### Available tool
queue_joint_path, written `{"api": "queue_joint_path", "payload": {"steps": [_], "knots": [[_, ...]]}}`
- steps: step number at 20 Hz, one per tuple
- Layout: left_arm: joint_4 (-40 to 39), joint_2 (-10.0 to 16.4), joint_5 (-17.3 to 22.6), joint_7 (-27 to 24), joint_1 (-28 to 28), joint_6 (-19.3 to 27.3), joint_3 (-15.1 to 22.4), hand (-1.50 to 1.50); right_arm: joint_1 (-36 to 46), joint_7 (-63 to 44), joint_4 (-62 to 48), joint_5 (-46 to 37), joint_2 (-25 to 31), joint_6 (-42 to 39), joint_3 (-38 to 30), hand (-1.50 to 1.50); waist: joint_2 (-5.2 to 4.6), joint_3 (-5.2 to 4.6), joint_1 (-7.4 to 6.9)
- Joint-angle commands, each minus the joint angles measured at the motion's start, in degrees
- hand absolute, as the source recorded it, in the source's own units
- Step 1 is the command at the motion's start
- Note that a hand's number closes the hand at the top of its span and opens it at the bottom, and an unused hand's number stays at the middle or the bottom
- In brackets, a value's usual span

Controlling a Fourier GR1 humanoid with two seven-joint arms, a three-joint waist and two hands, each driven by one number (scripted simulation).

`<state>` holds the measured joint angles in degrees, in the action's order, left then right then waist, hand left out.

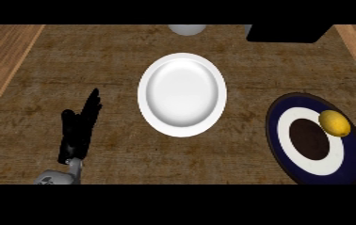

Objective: Pick the lemon from the plate and place it in the plate

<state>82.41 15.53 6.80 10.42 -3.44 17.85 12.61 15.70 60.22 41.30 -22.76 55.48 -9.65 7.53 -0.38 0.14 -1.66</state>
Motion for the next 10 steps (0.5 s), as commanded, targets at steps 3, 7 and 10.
{"api": "queue_joint_path", "payload": {"steps": [3,7,10], "knots": [[1.3,1.4,0.3,0.2,0.0,-1.7,-2.2,0.0,3.9,10.4,-8.5,-5.0,-2.8,0.5,2.2,-1.5,0.15,-0.02,0.46],[1.1,-1.9,-2.3,1.2,0.7,1.0,0.3,0.0,4.6,12.9,-10.9,-5.7,-3.5,2.0,2.5,-1.5,0.14,0.0,0.67],[0.5,-1.2,-1.8,0.0,0.9,-0.3,-0.9,0.0,8.3,10.7,-13.0,-7.6,-6.1,2.7,3.7,-1.5,0.06,-0.01,0.33]]}}
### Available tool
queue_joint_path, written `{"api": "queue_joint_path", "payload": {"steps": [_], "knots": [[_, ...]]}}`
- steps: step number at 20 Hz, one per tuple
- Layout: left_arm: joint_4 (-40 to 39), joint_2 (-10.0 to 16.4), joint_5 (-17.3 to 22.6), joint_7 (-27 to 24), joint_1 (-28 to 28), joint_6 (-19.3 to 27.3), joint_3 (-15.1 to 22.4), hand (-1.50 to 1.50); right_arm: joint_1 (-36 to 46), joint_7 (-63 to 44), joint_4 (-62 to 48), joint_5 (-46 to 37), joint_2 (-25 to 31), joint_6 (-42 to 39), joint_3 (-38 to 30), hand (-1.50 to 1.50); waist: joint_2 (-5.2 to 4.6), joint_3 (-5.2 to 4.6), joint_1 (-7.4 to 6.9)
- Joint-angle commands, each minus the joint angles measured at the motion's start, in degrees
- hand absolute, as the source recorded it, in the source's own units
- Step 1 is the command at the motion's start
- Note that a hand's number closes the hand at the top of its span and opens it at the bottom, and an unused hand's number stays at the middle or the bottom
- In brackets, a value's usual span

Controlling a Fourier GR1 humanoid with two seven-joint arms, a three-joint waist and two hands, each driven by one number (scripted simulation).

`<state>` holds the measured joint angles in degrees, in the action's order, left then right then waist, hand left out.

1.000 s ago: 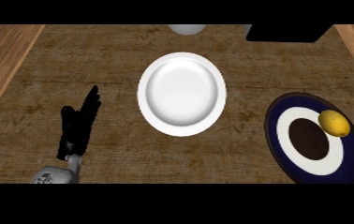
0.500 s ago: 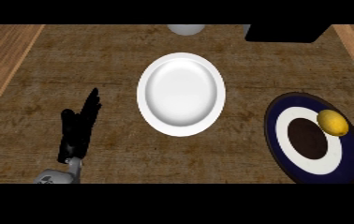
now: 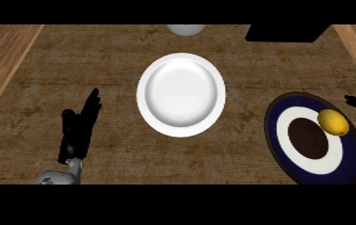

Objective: Pick the lemon from the plate and place it in the plate

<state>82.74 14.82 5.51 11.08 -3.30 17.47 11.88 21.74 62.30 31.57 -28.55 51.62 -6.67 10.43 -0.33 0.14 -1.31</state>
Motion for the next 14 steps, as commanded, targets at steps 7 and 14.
{"api": "queue_joint_path", "payload": {"steps": [7,14], "knots": [[0.8,-0.2,-0.9,2.6,-1.9,-0.8,-1.2,0.0,5.9,8.7,-8.0,-3.2,-3.8,-0.6,1.0,-1.5,-0.01,0.02,-0.09],[3.0,-0.6,-1.6,2.5,0.8,-0.9,-1.8,0.0,6.9,8.5,-11.5,-6.1,-6.3,3.4,1.8,-1.5,0.02,0.01,-0.06]]}}
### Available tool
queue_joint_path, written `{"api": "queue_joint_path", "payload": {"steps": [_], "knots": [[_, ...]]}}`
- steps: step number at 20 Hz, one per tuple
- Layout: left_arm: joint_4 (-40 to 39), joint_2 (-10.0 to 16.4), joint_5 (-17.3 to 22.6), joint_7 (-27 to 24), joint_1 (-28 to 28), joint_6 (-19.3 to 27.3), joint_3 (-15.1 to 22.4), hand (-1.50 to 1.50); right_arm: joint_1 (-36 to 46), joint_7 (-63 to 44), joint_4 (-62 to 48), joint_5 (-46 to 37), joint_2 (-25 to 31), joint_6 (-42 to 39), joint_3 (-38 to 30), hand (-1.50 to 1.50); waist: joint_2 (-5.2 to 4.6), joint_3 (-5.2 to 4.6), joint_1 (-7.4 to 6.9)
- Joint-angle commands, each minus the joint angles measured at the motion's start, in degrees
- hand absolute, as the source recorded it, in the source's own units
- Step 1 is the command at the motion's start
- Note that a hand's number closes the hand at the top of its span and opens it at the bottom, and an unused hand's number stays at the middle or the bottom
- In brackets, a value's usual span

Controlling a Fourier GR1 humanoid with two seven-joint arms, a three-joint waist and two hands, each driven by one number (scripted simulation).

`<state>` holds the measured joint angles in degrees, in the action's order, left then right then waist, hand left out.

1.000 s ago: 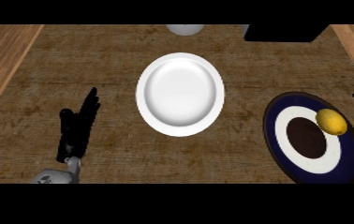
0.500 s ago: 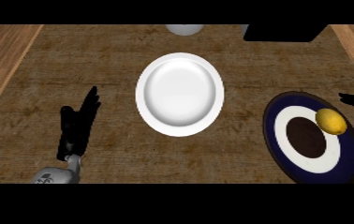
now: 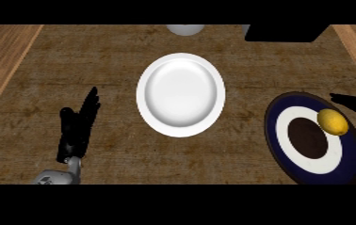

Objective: Pick the lemon from the plate and place it in the plate

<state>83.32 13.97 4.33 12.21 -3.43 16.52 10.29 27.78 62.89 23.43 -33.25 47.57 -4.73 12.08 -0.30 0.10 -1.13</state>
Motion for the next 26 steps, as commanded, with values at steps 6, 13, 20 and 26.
{"api": "queue_joint_path", "payload": {"steps": [6,13,20,26], "knots": [[-0.2,1.0,0.9,1.6,-1.8,-2.1,-2.4,0.0,1.7,10.4,-2.0,-0.7,-2.6,4.7,-1.4,1.5,-0.02,0.03,0.27],[-0.9,0.4,-0.5,0.0,-0.6,-1.9,-2.3,0.0,1.1,10.8,-0.5,2.8,-0.5,7.4,-6.4,1.5,0.25,-0.01,0.83],[-2.0,-0.6,-0.8,0.2,-1.4,-2.2,-1.2,0.0,7.2,-13.7,9.6,-0.8,-23.6,14.2,0.1,1.5,1.36,-0.67,-0.56],[-2.3,-0.5,-1.1,0.4,-1.3,-2.4,-0.9,0.0,12.3,-30.7,13.4,-6.2,-41.5,17.9,6.6,1.5,2.31,-0.77,-1.75]]}}
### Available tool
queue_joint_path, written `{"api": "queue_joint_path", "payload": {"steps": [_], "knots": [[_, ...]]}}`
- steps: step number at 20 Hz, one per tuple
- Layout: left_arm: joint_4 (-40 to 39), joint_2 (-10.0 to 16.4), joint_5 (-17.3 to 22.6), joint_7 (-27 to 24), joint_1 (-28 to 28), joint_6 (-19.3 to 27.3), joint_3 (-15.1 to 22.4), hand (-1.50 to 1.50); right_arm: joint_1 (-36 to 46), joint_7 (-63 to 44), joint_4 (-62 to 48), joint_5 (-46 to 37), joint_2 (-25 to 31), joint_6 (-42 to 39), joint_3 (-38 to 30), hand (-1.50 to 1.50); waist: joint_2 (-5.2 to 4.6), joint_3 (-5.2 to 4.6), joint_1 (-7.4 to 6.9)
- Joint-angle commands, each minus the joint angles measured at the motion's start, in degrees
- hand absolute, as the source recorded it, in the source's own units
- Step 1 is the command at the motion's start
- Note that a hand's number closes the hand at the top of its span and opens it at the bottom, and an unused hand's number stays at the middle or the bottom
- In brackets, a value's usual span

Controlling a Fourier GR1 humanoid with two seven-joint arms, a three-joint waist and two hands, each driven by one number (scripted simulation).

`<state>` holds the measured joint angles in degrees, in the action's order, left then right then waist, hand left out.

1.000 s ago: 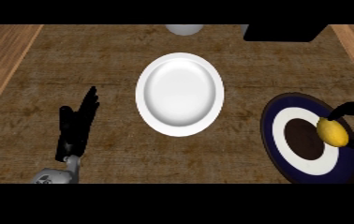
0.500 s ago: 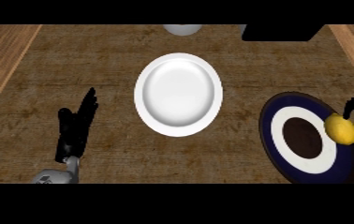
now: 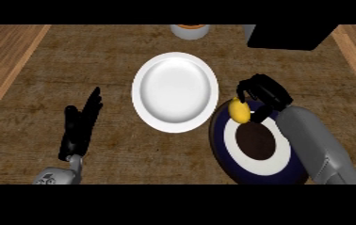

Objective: Pick the lemon from the plate and place it in the plate

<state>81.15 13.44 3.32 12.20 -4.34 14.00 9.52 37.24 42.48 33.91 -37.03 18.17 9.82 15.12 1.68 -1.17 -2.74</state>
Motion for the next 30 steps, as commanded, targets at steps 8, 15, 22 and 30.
{"api": "queue_joint_path", "payload": {"steps": [8,15,22,30], "knots": [[-1.0,0.3,-0.4,-1.0,1.6,0.3,-0.6,0.0,9.2,-40.3,16.1,-2.3,-18.0,14.5,9.4,1.5,0.39,0.88,1.23],[0.4,-0.2,-1.0,0.6,0.8,1.6,-0.9,0.0,11.7,-73.1,28.3,-5.7,-18.1,15.6,21.9,1.5,-0.8,1.1,2.04],[3.6,-1.1,-1.4,1.0,2.0,-0.1,-0.6,0.0,20.8,-80.0,21.2,-3.6,-18.2,13.3,21.6,1.5,-1.76,1.16,1.43],[1.8,-0.8,-1.1,0.1,0.6,-1.2,-3.2,0.0,18.7,-72.5,12.4,0.5,-18.2,8.0,19.1,1.5,-1.83,1.17,1.96]]}}
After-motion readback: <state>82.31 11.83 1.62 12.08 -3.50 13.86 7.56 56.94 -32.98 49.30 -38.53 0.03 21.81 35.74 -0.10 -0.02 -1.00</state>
